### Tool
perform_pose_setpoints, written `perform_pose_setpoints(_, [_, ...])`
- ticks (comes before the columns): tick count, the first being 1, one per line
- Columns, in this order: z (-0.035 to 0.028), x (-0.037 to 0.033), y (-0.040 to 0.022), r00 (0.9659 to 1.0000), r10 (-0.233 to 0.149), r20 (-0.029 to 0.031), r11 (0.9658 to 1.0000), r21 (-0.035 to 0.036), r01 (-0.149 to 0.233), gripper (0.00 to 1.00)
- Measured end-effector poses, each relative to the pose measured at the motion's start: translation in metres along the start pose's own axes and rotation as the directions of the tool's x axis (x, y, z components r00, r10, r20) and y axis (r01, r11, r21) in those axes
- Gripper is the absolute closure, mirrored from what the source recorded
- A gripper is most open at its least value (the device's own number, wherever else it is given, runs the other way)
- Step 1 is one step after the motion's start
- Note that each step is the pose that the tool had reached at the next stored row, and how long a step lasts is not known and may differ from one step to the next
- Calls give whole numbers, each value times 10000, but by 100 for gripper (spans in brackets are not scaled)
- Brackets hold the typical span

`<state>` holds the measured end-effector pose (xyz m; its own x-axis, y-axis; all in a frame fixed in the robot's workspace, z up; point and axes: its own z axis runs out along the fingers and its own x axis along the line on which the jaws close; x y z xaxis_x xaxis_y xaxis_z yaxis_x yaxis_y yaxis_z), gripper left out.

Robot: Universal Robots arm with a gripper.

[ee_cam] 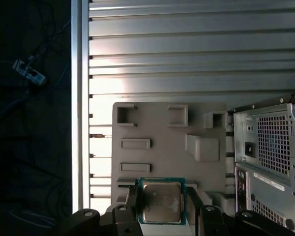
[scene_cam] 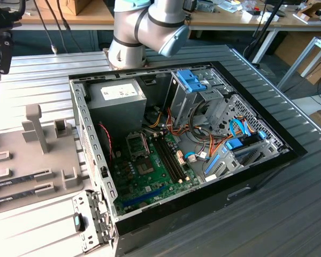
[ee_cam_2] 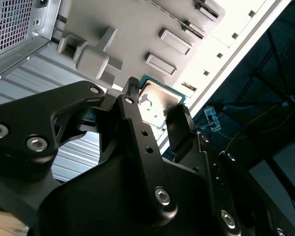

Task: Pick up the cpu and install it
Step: 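Pick up the cpu and move it towards the insertion slot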

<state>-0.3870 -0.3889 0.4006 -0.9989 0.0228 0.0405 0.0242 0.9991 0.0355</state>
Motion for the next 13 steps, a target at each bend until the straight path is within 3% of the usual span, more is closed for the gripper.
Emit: perform_pose_setpoints(13, [-7,-181,3,10000,0,0,10000,0,0,53])
